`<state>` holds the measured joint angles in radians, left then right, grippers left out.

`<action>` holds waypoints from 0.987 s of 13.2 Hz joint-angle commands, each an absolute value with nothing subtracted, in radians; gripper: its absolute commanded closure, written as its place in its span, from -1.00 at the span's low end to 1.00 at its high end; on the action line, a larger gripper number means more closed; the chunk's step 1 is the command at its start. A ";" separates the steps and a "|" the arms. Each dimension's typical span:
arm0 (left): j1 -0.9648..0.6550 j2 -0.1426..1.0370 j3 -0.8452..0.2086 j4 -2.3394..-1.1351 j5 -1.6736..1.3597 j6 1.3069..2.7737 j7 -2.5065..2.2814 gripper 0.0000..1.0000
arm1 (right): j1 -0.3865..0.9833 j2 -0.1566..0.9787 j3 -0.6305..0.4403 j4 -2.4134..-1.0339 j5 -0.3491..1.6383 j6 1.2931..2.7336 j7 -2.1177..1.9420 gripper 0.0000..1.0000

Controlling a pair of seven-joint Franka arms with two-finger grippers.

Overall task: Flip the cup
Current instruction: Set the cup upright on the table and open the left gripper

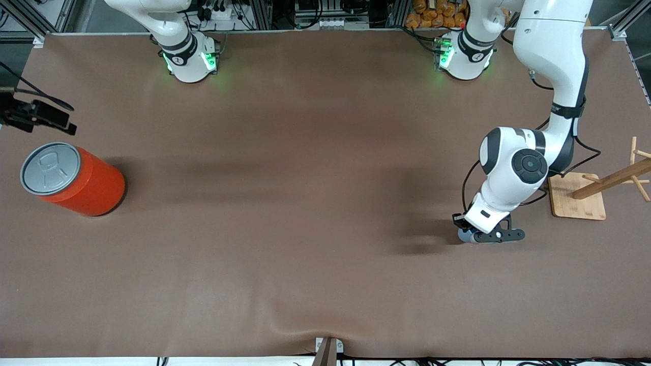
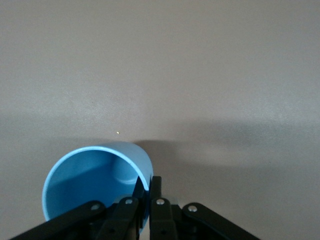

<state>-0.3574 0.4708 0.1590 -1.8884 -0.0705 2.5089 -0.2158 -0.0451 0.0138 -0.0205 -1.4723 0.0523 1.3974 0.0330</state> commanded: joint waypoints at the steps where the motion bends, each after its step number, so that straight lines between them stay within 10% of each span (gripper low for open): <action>1: -0.353 0.428 0.160 -1.841 -0.038 2.389 -0.195 -1.00 | -0.117 -0.043 0.067 -1.491 0.040 1.379 0.018 -1.00; 6: -0.348 0.332 0.160 -1.513 -0.038 1.930 -0.189 -1.00 | -0.100 -0.038 0.043 -1.490 -0.008 1.350 0.018 -1.00; 13: -0.269 0.008 0.149 -1.520 -0.034 1.582 -0.187 -1.00 | -0.103 -0.051 -0.012 -1.463 0.006 1.272 -0.023 -1.00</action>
